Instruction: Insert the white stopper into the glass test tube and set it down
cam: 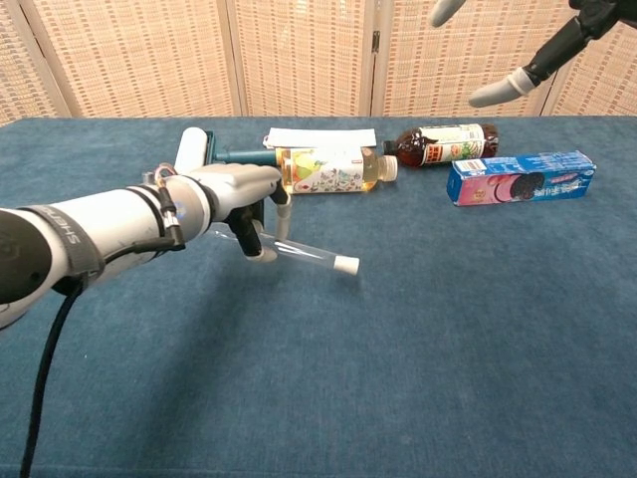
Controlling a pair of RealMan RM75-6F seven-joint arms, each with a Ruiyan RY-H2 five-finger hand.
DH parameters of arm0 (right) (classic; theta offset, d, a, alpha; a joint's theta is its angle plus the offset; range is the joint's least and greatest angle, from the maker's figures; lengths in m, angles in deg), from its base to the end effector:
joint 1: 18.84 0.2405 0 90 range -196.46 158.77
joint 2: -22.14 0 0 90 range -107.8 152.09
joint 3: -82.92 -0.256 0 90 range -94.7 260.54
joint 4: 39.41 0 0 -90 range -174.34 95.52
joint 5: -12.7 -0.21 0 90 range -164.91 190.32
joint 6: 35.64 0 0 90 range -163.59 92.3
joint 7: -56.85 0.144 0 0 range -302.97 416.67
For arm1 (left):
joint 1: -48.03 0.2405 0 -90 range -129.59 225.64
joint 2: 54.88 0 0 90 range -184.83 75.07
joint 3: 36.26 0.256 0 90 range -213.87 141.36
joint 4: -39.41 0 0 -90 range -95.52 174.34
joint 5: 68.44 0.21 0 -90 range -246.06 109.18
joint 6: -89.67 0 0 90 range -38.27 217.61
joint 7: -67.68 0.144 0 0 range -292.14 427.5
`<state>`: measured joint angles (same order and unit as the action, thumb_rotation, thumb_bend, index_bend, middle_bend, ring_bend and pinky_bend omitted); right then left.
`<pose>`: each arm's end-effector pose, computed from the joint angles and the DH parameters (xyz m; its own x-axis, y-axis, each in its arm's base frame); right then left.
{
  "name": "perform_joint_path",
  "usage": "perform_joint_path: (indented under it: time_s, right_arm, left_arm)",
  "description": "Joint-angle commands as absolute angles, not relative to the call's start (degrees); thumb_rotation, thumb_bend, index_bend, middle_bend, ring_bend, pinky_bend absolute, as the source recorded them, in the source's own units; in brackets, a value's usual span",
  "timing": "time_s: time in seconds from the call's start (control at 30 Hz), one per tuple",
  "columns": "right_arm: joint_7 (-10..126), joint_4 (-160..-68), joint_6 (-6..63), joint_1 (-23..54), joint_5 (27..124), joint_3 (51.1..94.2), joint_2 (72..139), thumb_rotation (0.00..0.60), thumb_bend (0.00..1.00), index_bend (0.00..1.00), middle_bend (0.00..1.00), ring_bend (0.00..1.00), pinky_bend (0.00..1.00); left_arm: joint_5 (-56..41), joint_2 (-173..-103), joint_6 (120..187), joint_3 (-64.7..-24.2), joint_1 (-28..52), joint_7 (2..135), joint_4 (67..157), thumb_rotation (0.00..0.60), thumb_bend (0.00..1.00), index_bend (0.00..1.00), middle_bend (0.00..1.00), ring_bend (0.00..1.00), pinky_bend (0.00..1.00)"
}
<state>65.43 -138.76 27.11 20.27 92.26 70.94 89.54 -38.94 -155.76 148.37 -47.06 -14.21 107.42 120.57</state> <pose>-0.1266 -0.3355 0.1053 0.1534 -0.1804 0.9715 -0.8765 -0.4788 0.0495 -0.0670 0.3617 -0.0805 0.5086 0.3589 0.7827 0.8566 -0.3025 -0.4179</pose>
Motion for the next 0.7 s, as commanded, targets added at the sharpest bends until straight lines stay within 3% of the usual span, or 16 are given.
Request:
perform_joint_path:
  time_s: [0.03,0.2,0.43,0.7]
  right_arm:
    - [65.6,-138.7,27.1,20.1,92.2,70.9,89.4,0.6,0.04,0.29,0.06,0.0,0.0]
    - [66.2,-138.2,26.8,19.9,92.1,70.7,89.4,0.6,0.04,0.29,0.06,0.0,0.0]
    - [66.4,-137.8,26.6,19.9,92.0,70.5,89.6,0.6,0.04,0.29,0.06,0.0,0.0]
    - [65.1,-138.1,26.6,18.3,91.6,71.1,86.6,0.6,0.07,0.28,0.06,0.0,0.0]
  left_arm:
    - [-40.7,-156.6,147.7,-47.7,-14.9,108.9,119.7,0.6,0.37,0.55,1.0,1.0,1.0]
    - [-42.8,-156.5,147.1,-48.2,-15.1,110.5,120.0,0.6,0.37,0.44,1.0,1.0,1.0]
    - [-43.8,-155.5,146.9,-48.0,-14.6,111.5,121.6,0.6,0.37,0.38,1.0,1.0,1.0]
    - [-32.7,-145.4,154.0,-46.9,-6.9,103.0,136.1,0.6,0.37,0.36,1.0,1.0,1.0]
